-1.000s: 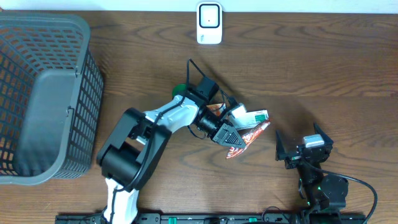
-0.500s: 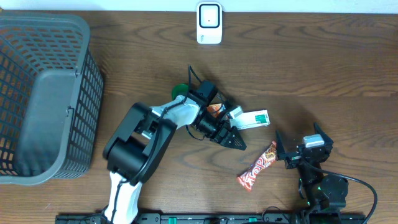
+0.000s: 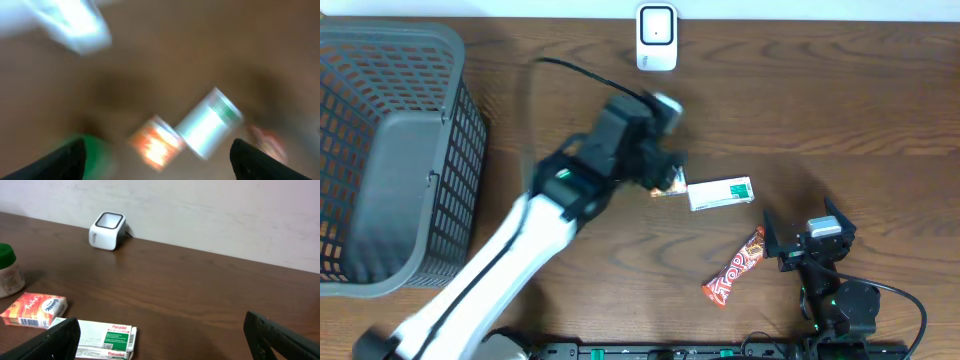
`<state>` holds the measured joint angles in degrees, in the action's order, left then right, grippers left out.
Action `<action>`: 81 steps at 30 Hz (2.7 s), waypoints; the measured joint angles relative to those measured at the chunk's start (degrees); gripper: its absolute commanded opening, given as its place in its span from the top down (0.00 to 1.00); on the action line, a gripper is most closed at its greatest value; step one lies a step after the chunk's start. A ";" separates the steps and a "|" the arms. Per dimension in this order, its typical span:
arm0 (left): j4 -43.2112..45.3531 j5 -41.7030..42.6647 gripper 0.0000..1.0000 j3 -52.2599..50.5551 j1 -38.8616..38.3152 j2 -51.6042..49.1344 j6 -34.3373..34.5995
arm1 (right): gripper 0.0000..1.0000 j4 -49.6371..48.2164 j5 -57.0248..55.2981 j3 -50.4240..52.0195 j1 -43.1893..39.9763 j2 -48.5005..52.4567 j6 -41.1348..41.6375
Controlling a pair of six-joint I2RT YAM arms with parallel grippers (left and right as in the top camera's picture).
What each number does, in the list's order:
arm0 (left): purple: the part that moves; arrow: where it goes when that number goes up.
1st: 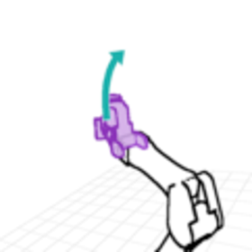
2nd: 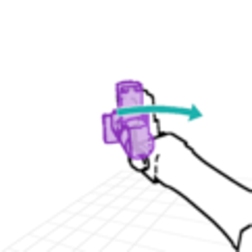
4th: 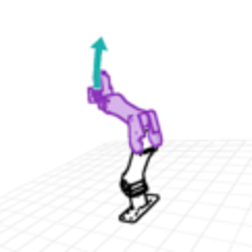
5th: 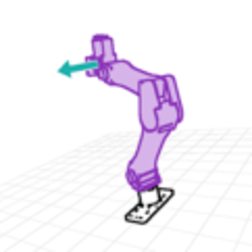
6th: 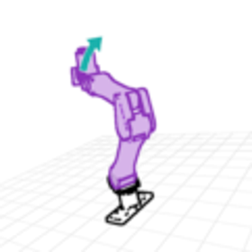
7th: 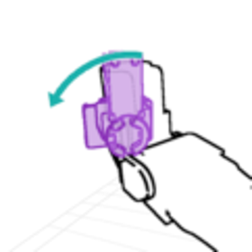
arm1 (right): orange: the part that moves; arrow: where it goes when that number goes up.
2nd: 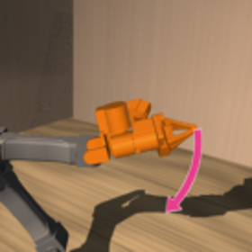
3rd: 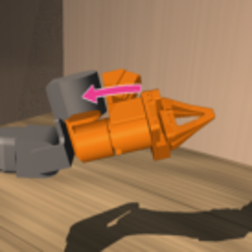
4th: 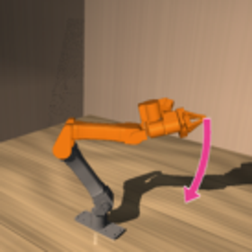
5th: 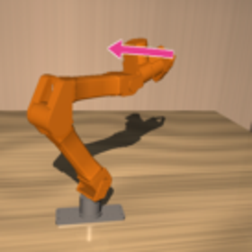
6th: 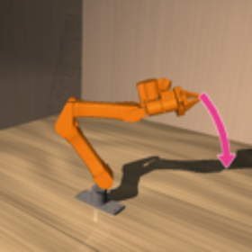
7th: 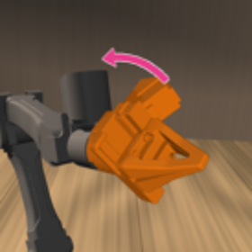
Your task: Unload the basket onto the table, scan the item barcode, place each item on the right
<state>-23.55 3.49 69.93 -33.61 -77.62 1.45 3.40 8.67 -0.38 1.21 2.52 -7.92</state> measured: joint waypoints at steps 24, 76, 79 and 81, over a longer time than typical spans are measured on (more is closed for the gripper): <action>2.99 -6.16 0.13 0.74 24.98 25.46 -28.15 | 0.01 -0.11 0.04 -0.61 0.00 0.13 0.96; 14.82 11.65 0.13 -15.26 37.27 53.13 -16.65 | 0.05 29.27 11.17 -15.85 0.00 43.47 48.06; 14.84 11.65 0.13 -15.26 37.27 53.13 -16.65 | 0.08 27.10 9.53 -13.62 -0.02 42.93 51.65; 14.88 11.65 0.13 -15.26 37.27 53.13 -16.65 | 0.14 23.65 9.09 -12.15 0.11 42.49 53.62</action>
<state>-8.67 15.14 54.68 3.66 -24.49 -15.20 27.05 17.76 -12.53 1.32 45.01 45.69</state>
